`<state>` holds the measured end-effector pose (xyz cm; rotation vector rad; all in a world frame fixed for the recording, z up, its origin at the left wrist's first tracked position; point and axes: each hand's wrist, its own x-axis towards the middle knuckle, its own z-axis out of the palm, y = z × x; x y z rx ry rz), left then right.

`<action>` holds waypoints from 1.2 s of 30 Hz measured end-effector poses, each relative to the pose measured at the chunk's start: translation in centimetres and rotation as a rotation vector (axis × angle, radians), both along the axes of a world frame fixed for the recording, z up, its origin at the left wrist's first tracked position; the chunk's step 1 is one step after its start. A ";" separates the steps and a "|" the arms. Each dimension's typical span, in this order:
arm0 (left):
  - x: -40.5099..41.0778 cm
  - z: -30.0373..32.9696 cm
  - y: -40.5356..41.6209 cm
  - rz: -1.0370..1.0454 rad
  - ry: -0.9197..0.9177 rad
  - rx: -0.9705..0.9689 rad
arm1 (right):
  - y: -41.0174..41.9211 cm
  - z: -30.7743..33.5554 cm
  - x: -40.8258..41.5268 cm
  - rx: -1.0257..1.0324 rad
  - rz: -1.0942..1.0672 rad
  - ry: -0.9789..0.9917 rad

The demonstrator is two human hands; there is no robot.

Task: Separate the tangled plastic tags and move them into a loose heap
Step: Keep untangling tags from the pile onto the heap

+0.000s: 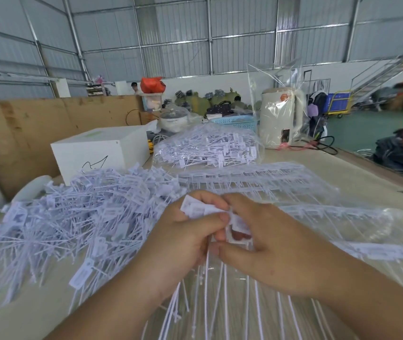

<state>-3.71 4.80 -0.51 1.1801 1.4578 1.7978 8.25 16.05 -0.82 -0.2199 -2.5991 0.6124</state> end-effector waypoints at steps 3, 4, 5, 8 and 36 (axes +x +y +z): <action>-1.3 0.6 -0.2 0.161 -0.068 0.017 | 0.7 1.2 0.7 0.159 -0.125 -0.050; -2.2 0.4 -0.2 0.191 -0.091 0.018 | 1.0 1.3 0.8 0.101 -0.141 -0.048; -2.7 0.7 -0.3 0.209 -0.108 0.010 | 1.3 1.2 0.7 0.046 -0.145 -0.043; -3.3 0.9 -0.6 0.202 -0.101 -0.061 | 1.5 0.7 0.4 0.025 -0.128 -0.021; 1.2 0.9 0.1 0.111 -0.484 0.114 | -1.4 -1.2 -1.8 -0.075 -0.230 0.533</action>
